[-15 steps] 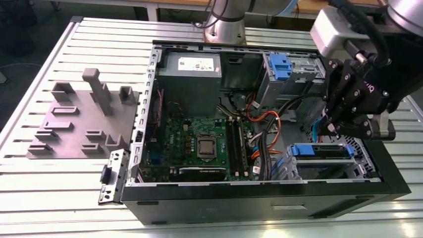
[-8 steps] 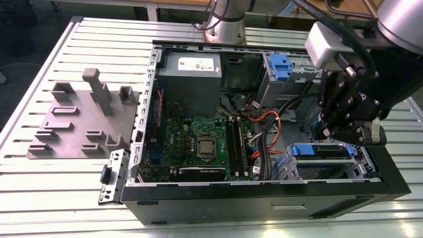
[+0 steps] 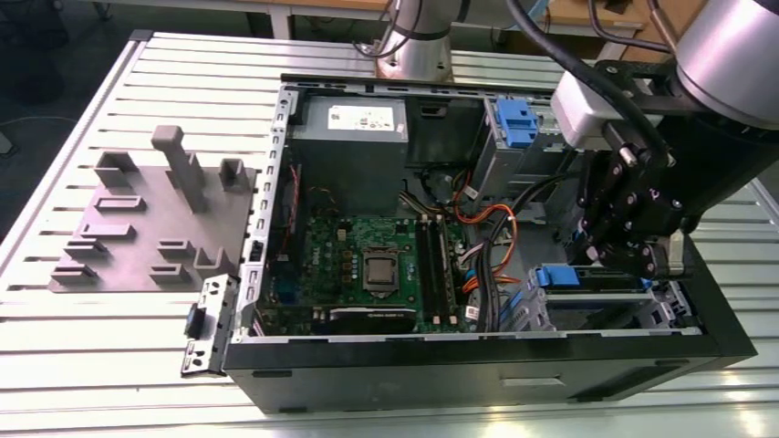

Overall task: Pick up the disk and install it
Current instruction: 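Insert the disk into the insertion slot, then insert the first disk wire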

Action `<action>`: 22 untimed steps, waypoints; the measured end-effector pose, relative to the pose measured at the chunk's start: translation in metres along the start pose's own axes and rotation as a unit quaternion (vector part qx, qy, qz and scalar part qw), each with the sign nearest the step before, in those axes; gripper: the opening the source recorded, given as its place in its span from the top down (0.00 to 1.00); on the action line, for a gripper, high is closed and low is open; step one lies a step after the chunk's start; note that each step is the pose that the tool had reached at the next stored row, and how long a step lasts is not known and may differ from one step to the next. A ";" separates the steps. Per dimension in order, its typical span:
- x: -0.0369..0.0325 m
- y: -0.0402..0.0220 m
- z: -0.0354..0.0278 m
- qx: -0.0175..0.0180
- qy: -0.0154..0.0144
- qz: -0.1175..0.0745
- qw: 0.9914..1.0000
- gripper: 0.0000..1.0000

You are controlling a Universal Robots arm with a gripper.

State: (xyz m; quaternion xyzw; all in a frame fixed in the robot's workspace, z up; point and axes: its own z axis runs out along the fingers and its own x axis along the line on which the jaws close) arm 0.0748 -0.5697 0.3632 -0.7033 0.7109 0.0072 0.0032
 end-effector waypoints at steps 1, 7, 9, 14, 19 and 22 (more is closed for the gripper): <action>0.0000 0.0000 0.0000 0.000 0.000 0.000 1.000 0.89; 0.0000 0.0000 0.0002 0.000 0.000 0.000 1.000 0.89; 0.0000 0.0000 0.0002 0.000 0.000 0.000 1.000 0.89; 0.0000 -0.0001 0.0002 0.000 0.000 0.000 1.000 0.89; 0.0000 -0.0088 0.0004 0.000 0.000 0.000 1.000 0.89; -0.0002 -0.0118 0.0006 0.000 0.000 0.000 1.000 0.89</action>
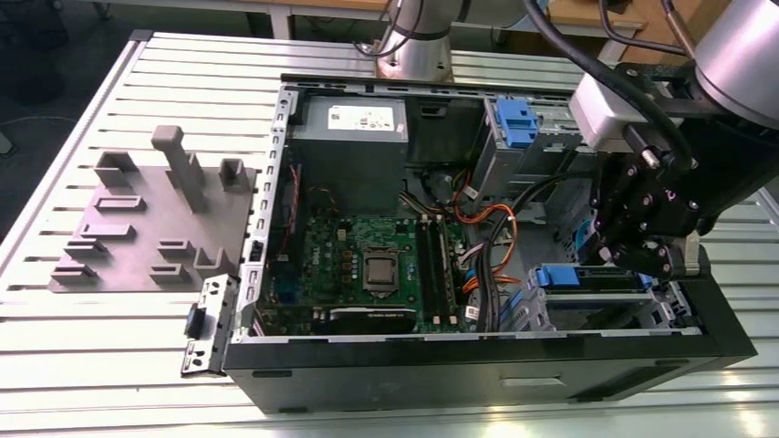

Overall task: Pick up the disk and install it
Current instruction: 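Insert the first disk wire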

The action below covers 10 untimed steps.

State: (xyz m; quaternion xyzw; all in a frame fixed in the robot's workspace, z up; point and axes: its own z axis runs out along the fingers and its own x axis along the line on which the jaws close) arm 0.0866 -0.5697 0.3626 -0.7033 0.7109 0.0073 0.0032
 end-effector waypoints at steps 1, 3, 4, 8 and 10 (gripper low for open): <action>0.0000 0.0000 0.0000 0.000 0.000 0.000 1.000 0.89; 0.0001 0.0000 0.0000 0.000 0.000 0.000 1.000 0.89; 0.0001 -0.0001 0.0000 0.000 0.000 0.000 1.000 0.89; 0.0001 -0.0001 0.0000 0.000 0.000 0.000 1.000 0.89; 0.0001 -0.0002 -0.0002 0.000 0.000 0.000 1.000 0.89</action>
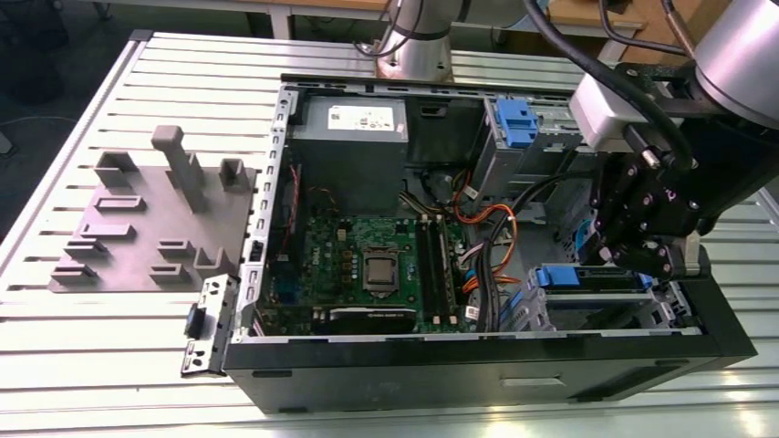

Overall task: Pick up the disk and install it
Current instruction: 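Insert the first disk wire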

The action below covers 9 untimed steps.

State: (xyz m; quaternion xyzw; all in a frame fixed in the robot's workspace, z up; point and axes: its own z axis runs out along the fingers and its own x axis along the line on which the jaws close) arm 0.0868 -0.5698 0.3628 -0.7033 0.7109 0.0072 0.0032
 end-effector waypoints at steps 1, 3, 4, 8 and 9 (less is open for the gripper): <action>0.0001 0.0000 -0.0006 0.000 0.000 0.000 1.000 0.89; -0.0001 0.0000 -0.0030 0.000 0.000 0.000 1.000 0.89; -0.0001 0.0000 -0.0050 0.000 0.000 0.000 1.000 0.89; -0.0003 0.0001 -0.0163 0.000 0.000 0.000 1.000 0.89; -0.0003 0.0001 -0.0182 0.000 0.000 0.000 1.000 0.89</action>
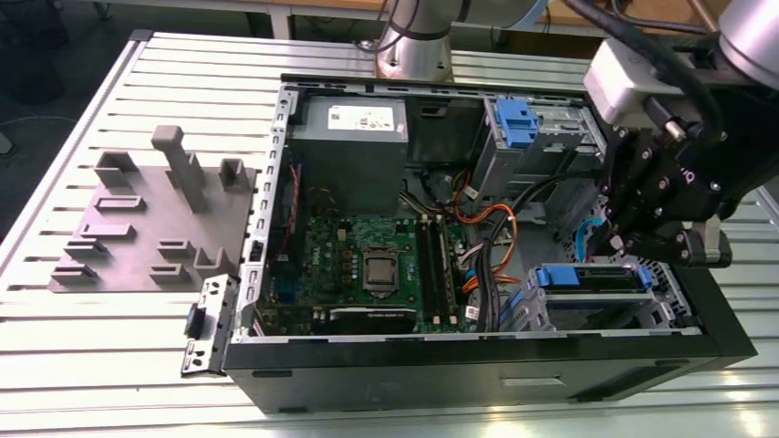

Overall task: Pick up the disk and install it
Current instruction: 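Insert the first disk wire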

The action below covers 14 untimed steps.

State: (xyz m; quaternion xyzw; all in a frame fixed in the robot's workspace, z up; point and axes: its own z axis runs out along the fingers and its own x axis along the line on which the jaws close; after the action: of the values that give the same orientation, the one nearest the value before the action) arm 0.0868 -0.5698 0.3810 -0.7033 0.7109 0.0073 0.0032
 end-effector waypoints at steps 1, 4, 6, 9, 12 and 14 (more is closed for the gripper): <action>0.0000 -0.0002 -0.0007 0.000 0.000 0.000 1.000 0.89; -0.0013 -0.0048 -0.0007 0.000 0.000 0.000 1.000 0.89; -0.0031 -0.0104 -0.0008 0.000 0.000 0.000 1.000 0.89; -0.0058 -0.0195 -0.0007 -0.001 0.000 0.000 1.000 0.89; -0.0082 -0.0290 -0.0006 -0.002 0.000 0.000 1.000 0.89; -0.0098 -0.0351 -0.0007 -0.002 0.000 0.000 1.000 0.89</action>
State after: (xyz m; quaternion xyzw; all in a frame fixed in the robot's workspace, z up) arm 0.1220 -0.5604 0.3816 -0.7033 0.7109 0.0091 0.0014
